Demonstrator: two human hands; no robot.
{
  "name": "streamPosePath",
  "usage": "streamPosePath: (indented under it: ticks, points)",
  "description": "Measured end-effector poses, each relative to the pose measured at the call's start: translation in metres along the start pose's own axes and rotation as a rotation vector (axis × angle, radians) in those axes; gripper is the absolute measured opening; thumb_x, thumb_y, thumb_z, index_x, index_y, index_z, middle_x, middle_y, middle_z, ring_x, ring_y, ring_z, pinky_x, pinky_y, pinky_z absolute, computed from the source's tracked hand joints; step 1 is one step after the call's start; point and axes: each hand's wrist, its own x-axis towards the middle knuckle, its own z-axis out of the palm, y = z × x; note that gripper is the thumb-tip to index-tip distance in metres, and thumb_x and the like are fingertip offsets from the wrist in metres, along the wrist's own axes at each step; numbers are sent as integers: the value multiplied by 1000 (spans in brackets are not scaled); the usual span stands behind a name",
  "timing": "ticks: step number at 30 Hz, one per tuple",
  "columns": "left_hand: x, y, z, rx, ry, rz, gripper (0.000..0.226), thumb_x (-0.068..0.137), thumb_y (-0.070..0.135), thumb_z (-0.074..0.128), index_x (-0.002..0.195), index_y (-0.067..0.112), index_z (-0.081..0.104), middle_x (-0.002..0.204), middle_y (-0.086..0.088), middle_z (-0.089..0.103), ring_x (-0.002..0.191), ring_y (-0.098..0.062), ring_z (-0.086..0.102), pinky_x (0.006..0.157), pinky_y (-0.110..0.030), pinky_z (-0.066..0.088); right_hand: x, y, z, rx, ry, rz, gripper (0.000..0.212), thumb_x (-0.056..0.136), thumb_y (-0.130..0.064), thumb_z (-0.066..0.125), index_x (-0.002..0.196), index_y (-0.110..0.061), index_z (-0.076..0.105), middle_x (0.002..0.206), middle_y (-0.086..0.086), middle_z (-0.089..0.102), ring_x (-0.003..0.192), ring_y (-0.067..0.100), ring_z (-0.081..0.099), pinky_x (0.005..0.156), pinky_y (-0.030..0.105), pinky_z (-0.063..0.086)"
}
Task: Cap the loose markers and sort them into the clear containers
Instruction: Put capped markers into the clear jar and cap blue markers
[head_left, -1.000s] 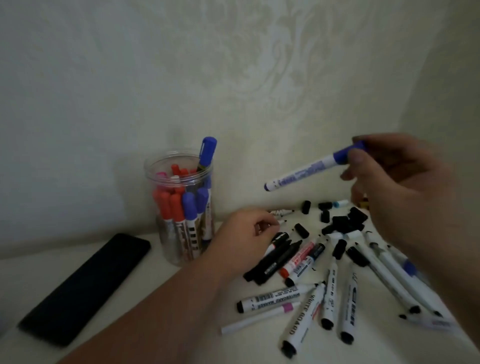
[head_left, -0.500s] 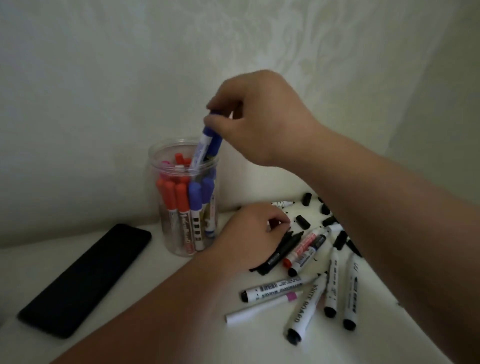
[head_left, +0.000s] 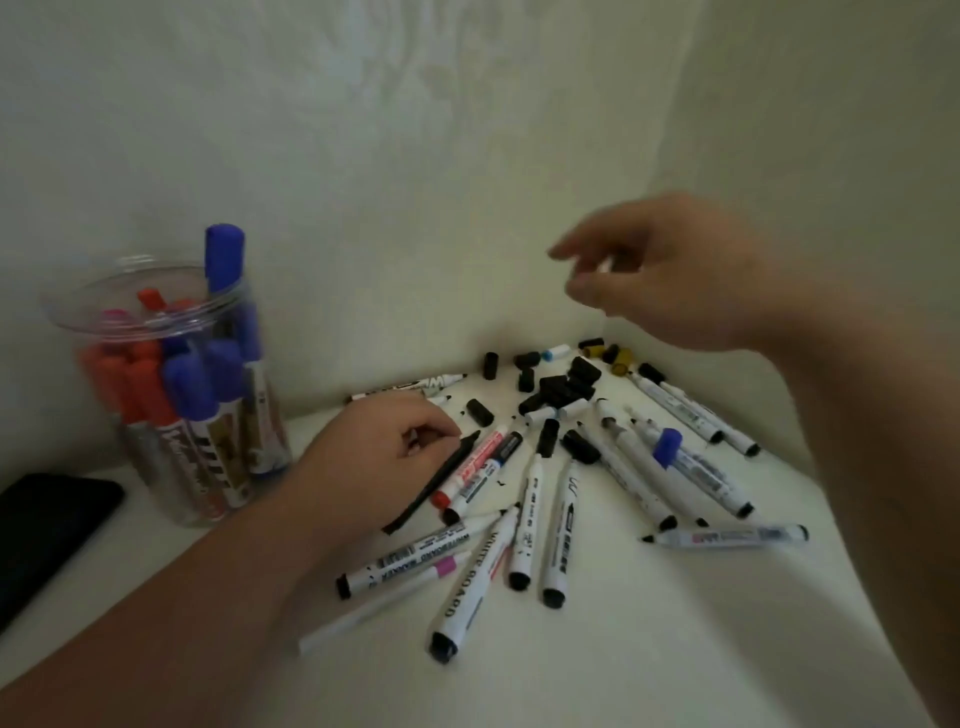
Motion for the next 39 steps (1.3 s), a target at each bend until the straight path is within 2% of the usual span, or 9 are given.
streamPosePath:
  ticks: [6,11,15,20,24,27,30,34,39]
  points:
    - [3,24,1,154,-36,-21,6,91,38,68,88,37,73,85,25,63,87,6,56,68,-8,38,-69,88,32,74,-4,358,11,93,-34,66,103,-34,71,84,-21,61,73,-3,56,60,16,38]
    - [28,53,15,419,-263,-103,24,93,48,60,84,28,71,84,14,63,81,-4,58,74,-24,48,-78,101,45,147,-188,352,18,84,-43,74,100,-45,66,88,-12,64,79,4,61,61,16,42]
    - [42,64,32,599,-328,-183,36,91,53,57,82,21,71,84,4,67,77,-12,62,73,-33,57,-75,101,53,71,-328,319,23,89,-31,71,105,-45,64,94,-20,59,77,0,59,58,10,40]
    - [47,68,39,582,-340,-294,41,91,49,56,68,15,57,70,-7,63,65,-19,61,55,-28,45,-72,109,58,94,-287,319,27,92,-21,67,113,-37,67,95,-22,60,82,-4,57,58,7,36]
    - [45,63,19,219,-193,-383,35,94,43,63,86,10,69,80,-11,70,68,-21,62,62,-31,47,-70,114,60,306,-70,355,18,88,-21,73,101,-34,71,92,-15,68,81,-1,63,69,15,48]
    - [34,67,8,-563,-57,-488,17,100,22,59,99,6,64,91,-15,75,77,-25,70,73,-41,59,-69,102,61,623,134,379,6,86,-20,76,92,-20,75,77,-1,74,61,6,67,58,21,54]
    - [22,78,12,-1159,-54,-530,18,95,9,56,111,1,59,88,-24,72,70,-30,69,64,-38,60,-66,83,66,978,227,411,8,88,-12,71,93,-5,72,68,6,73,49,12,64,45,22,51]
    - [14,82,19,-1435,-94,-542,39,84,12,59,122,6,66,91,-21,72,73,-31,72,66,-40,62,-62,67,80,1367,311,446,31,75,-12,72,101,3,67,82,23,73,71,32,74,61,31,62]
    - [9,80,19,-1509,-121,-503,32,79,4,63,111,4,66,94,-22,72,81,-36,73,70,-50,62,-62,53,84,1439,367,420,36,73,-11,71,104,4,64,83,24,73,79,38,74,60,30,61]
